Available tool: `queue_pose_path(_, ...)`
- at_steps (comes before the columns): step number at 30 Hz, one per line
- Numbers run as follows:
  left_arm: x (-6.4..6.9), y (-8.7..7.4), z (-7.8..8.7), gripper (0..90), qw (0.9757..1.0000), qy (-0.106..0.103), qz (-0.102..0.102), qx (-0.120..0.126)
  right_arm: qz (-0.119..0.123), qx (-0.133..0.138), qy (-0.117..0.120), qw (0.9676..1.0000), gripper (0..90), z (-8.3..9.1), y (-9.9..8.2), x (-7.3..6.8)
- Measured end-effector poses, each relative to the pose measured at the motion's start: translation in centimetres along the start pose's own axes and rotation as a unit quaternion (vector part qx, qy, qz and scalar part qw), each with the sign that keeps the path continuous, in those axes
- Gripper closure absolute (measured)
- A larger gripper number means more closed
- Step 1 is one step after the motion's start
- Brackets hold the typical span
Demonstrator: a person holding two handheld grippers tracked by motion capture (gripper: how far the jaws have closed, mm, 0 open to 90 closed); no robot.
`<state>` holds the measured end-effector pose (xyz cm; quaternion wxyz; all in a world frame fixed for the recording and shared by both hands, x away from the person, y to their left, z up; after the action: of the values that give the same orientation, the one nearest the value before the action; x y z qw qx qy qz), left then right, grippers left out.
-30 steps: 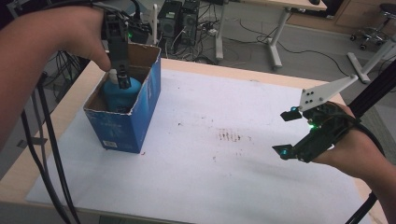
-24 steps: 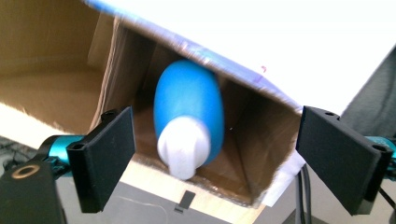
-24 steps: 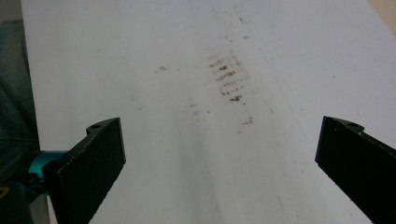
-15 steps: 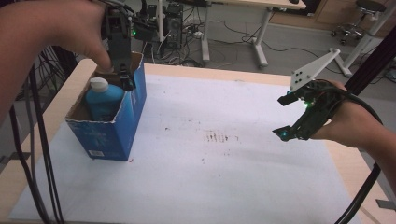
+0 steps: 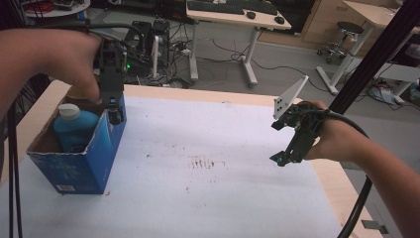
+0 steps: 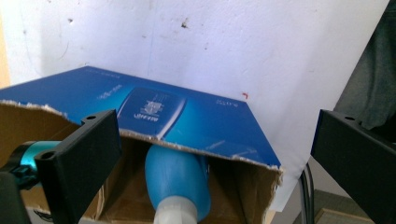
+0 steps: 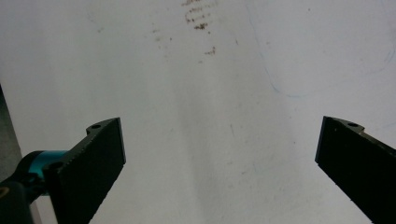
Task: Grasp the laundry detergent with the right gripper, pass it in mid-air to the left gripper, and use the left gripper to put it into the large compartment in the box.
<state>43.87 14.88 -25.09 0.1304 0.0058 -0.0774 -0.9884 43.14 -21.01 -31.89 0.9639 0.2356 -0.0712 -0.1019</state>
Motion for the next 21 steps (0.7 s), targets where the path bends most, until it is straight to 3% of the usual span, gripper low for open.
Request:
queue_pose_path(13,0.2,2.6,-1.5,1.6,0.9989,0.007,-0.046,0.003,0.022,-0.069,0.011,0.9973,0.7,-1.6,-1.0,0.8)
queue_pose_path(21,0.3,3.1,-1.5,1.6,0.9986,0.006,-0.05,0.015,0.022,-0.074,0.015,0.9969,0.7,-1.8,-1.0,0.7)
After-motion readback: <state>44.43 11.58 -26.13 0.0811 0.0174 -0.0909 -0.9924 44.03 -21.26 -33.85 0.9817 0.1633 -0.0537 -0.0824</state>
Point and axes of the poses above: each handheld gripper's, and its own axes: z roughly backward along the jaws, y roughly out of its top, x roughly to its right, the point moved 4 cm from there along -z, roughly forward along the jaws, and after that the axes turned 9 degrees about x, right-handed, at the moved point
